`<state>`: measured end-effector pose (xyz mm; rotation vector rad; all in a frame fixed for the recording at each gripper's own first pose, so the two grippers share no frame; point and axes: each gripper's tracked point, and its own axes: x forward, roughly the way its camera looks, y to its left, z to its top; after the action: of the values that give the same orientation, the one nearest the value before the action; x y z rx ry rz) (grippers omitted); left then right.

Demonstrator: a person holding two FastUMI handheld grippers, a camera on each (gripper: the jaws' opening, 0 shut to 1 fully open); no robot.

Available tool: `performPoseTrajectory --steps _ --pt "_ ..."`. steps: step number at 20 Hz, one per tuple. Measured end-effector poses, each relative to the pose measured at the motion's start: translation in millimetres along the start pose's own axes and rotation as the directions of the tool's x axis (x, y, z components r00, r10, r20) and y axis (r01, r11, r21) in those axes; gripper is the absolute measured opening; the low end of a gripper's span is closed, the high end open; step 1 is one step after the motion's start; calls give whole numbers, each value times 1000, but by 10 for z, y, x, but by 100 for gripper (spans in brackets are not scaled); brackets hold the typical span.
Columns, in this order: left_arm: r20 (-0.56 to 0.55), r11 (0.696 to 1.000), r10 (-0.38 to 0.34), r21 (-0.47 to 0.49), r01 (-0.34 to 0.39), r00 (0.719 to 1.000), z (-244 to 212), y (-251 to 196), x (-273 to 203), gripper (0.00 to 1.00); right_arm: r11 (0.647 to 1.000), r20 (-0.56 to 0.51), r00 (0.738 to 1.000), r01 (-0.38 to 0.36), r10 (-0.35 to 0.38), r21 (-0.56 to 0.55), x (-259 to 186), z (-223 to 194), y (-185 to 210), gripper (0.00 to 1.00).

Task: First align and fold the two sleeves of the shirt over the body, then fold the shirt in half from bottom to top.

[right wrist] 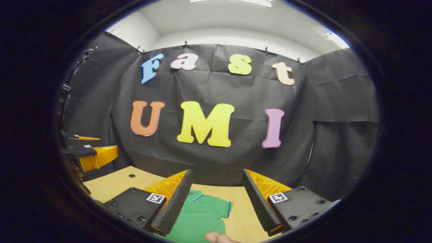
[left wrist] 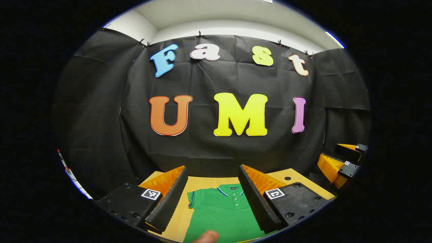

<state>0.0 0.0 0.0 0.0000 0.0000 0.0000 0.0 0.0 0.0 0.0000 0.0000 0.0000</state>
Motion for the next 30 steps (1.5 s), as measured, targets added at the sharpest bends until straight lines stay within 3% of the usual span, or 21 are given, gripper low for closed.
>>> performPoseTrajectory --steps 3,4,19,30 --pt "-14 1000 3 -1 -3 1000 -36 -25 77 96 1000 -13 1000 6 -6 -1 99 -42 -55 97" --pt "-16 1000 3 -1 -3 1000 -33 -37 102 97 1000 -20 1000 6 -6 1 131 -62 -68 93" --pt "-57 1000 26 5 -26 998 -215 -95 292 97 1000 -111 994 -7 9 14 441 -375 -157 94" --pt "-73 997 74 41 -71 995 -281 -164 282 96 998 -317 948 16 3 56 1046 -1525 -402 94"
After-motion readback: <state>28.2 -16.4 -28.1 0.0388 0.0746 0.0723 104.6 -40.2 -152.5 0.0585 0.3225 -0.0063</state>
